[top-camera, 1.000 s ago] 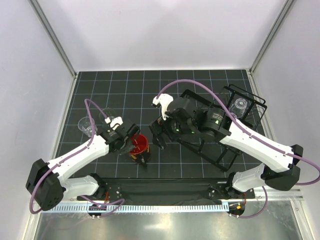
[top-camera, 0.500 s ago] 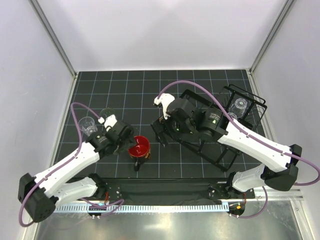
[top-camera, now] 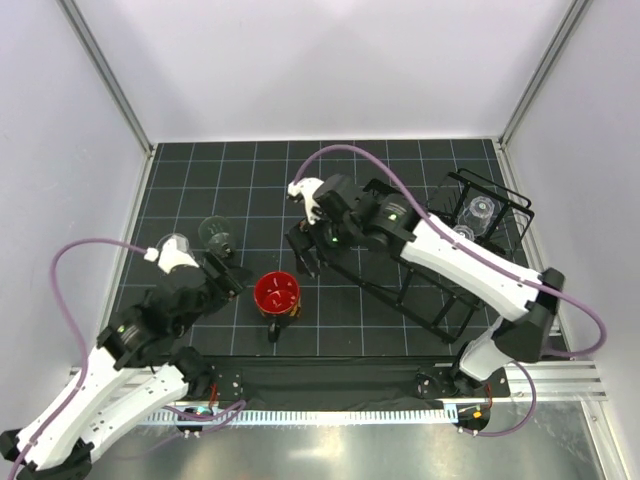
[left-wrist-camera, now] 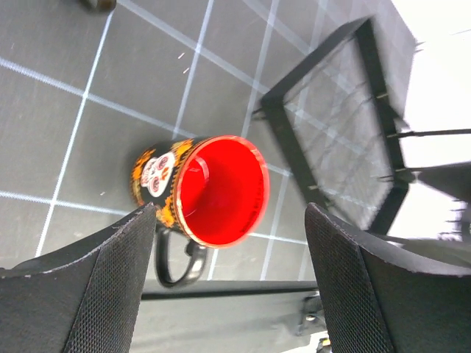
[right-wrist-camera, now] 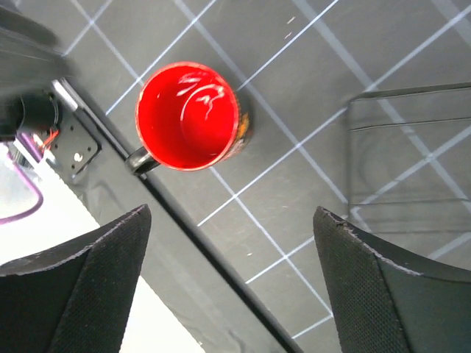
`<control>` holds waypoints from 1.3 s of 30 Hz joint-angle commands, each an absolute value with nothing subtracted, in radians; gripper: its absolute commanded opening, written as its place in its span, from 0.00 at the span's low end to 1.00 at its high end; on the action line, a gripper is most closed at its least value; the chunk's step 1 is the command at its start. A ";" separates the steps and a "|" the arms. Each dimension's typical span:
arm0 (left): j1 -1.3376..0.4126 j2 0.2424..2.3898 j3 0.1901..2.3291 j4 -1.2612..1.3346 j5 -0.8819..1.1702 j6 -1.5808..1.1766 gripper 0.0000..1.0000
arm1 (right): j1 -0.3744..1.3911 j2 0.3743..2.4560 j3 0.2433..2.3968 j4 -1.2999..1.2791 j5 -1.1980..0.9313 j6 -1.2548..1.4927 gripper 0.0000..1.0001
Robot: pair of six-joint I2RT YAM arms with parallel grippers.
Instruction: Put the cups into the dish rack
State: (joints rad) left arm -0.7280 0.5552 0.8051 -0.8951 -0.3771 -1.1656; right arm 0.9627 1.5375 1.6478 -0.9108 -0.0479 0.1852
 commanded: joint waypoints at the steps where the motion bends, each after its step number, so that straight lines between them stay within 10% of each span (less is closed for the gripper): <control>1: -0.727 0.474 0.808 -0.894 -0.429 -1.146 0.80 | 0.974 1.606 1.669 -0.876 -0.146 0.190 0.87; 32: -0.729 0.324 0.827 -0.922 -0.451 -1.126 0.78 | 1.035 2.009 1.721 -0.788 -0.026 0.390 0.42; 39: -0.727 0.330 0.833 -0.908 -0.430 -1.124 0.77 | 1.039 2.000 1.677 -0.753 -0.005 0.387 0.09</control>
